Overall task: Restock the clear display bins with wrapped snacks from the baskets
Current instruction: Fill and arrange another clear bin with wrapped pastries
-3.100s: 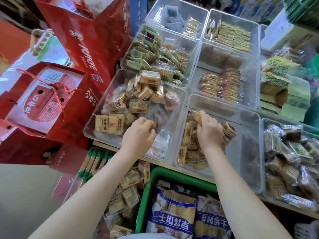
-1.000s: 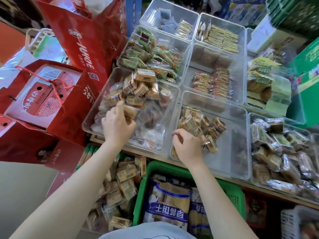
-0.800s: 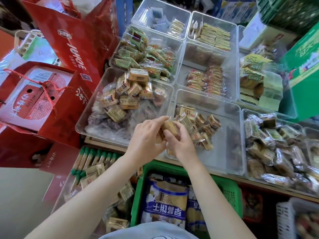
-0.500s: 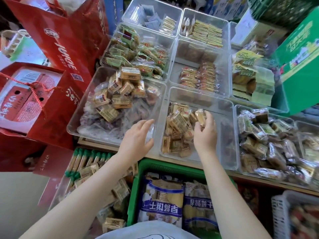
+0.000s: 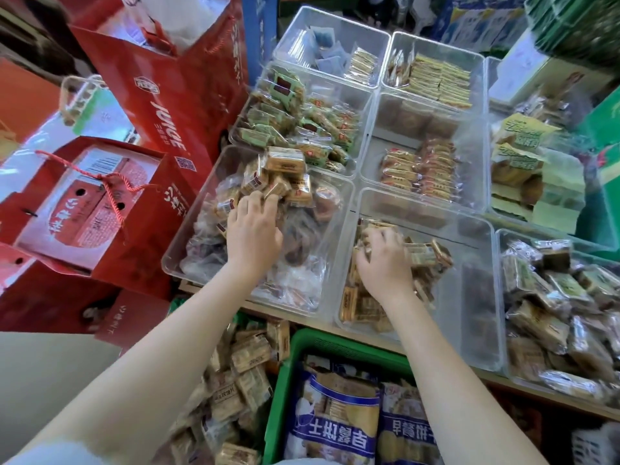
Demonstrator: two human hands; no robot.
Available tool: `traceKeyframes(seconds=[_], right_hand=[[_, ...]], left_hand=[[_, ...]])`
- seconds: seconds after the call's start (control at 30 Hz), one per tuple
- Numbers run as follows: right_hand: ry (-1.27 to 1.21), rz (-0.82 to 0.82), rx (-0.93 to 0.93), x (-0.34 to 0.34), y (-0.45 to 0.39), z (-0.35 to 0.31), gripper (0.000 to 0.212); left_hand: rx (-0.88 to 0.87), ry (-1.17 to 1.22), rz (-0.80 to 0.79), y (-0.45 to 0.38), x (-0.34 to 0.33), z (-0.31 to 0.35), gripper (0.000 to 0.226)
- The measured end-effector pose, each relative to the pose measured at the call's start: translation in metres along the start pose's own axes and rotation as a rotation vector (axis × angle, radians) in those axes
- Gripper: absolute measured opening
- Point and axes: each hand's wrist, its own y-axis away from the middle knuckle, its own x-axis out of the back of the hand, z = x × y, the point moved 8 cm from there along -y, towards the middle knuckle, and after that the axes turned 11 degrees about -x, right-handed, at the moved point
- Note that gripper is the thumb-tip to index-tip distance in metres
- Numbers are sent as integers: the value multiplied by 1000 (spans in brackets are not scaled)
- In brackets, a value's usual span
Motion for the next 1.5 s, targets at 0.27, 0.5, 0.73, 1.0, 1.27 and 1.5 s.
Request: traceKeyframes(seconds=[0.27,0.5,0.73,1.0,1.27,1.5], right_hand=[[-68,-39,186,-12,-8,-55,29],[5,-82,439,-9,19,-70,63],[-73,-46,370,12,9,-37,54],[-11,39,-177,8,-67,42,27],[48,-22,-248,-7,-79,50,28],[-209,118,-13,18,-43,7,23]], left_hand=[[30,-85,-110,-10,-20,-30,72],[-252,248,135,27,21,25,63],[-335,403,134,31,16,58,59],[-63,177,-31,-16,-9,18,66],[-29,12,-261,-37,-36,9,63],[-65,191,36,-14,-8,18,36]])
